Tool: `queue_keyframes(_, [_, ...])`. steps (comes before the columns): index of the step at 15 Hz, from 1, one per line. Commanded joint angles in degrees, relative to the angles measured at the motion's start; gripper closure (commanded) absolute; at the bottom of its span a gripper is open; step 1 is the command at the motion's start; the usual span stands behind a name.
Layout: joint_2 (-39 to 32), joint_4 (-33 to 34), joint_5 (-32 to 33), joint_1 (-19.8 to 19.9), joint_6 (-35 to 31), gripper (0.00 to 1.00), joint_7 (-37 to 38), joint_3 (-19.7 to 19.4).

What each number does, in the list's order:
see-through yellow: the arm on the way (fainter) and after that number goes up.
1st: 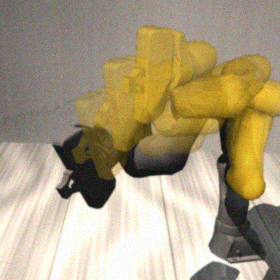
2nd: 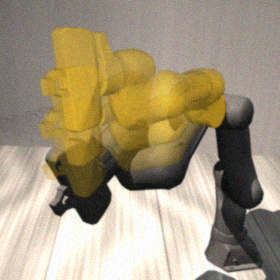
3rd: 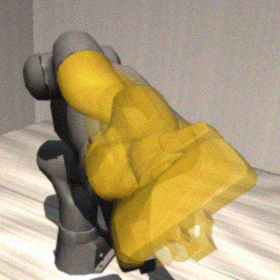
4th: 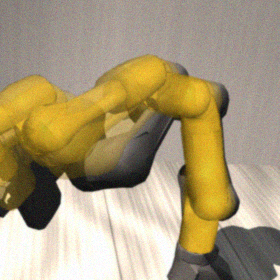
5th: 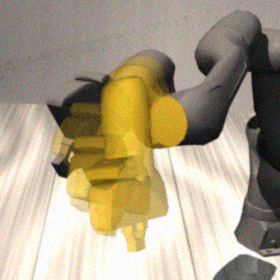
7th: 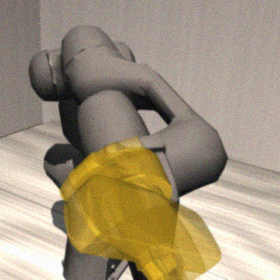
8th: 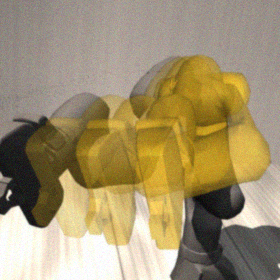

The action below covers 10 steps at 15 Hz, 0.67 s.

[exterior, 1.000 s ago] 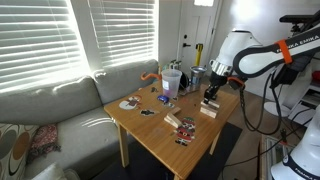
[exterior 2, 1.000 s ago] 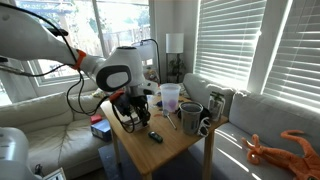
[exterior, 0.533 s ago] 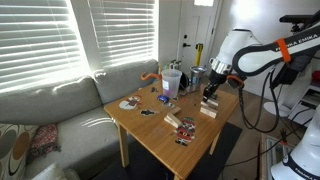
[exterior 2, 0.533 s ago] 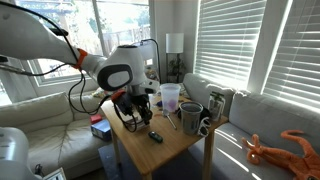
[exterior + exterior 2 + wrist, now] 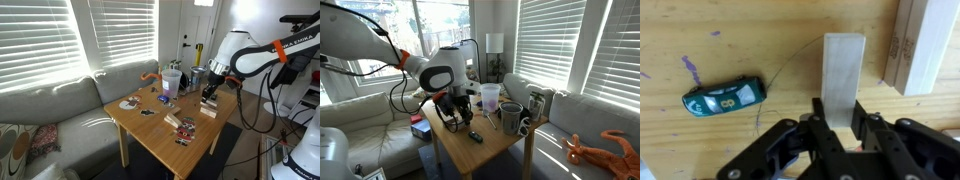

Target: Put the toy car on the table, then move the right wooden blocks in line with the middle blocks and put the toy car on the wooden blocks

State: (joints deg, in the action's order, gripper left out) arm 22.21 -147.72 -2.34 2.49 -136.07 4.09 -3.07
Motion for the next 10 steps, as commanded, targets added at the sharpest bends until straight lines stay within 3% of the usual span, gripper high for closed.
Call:
queue_keyframes(1, [-1.5, 1.3, -2.1, -0.6, -1.0, 0.93, -1.3, -0.3])
queue_keyframes(10, [-2.1, 2.1, -2.4, -0.7, -1.3, 0.93, -1.4, -0.2])
